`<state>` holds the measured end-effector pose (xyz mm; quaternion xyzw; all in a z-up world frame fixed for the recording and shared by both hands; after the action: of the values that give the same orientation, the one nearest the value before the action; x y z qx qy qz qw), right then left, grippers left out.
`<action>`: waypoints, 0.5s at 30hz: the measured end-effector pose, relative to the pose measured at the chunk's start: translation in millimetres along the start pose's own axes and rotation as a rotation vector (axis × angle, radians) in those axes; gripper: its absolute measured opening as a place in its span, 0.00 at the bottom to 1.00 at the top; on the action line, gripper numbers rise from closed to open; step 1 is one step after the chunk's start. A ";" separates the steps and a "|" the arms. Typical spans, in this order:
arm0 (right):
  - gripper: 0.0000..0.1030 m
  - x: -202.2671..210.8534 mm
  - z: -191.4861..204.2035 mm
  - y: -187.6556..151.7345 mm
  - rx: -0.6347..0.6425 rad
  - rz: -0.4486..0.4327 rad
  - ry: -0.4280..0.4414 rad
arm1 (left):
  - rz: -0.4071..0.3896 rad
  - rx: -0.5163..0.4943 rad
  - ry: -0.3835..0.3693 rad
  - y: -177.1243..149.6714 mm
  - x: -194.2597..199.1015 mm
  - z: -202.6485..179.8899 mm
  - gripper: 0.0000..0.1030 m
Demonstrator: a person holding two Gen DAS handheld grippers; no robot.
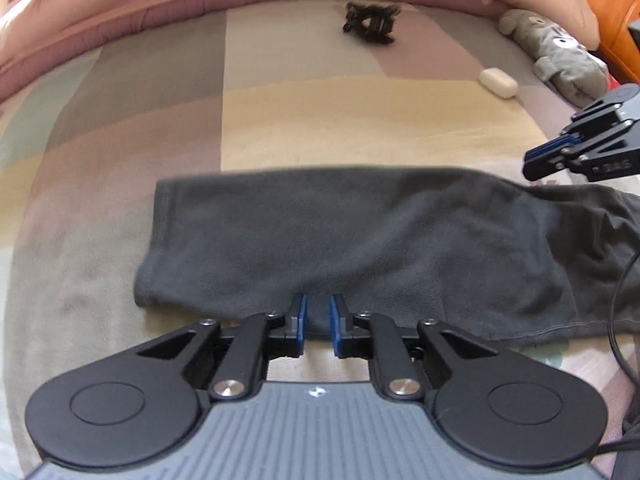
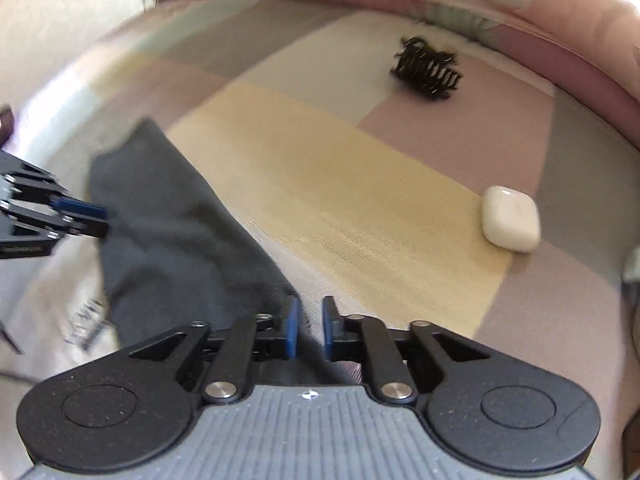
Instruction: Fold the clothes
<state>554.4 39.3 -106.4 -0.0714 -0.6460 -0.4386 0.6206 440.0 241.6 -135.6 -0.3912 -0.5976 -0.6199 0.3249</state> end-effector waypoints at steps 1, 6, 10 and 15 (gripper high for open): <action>0.25 8.4 -2.2 -3.5 -0.033 -0.011 0.006 | -0.014 -0.012 -0.006 6.0 -1.4 -2.4 0.13; 0.26 32.8 -0.3 -50.5 -0.166 0.034 0.025 | -0.005 -0.096 -0.002 15.1 -19.3 -21.0 0.15; 0.29 26.8 16.8 -98.2 -0.237 0.120 0.020 | 0.035 -0.115 0.023 0.4 -23.1 -21.5 0.16; 0.40 27.8 23.4 -114.2 -0.249 0.121 0.025 | 0.094 -0.125 0.059 -6.1 -12.3 -16.9 0.15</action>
<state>458.3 -27.1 -133.3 -0.1814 -0.5733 -0.4781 0.6402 439.0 224.5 -148.9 -0.4197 -0.5288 -0.6515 0.3461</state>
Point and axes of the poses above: each gripper's, at about its wrist camera, not at the fingertips, and x roughly against the way its jaws point, z to its left, y to its top, the point moved 8 cm from there along -x, roughly the way its jaws point, and after that the axes turned 1 degree about x, right-handed, at the moved point
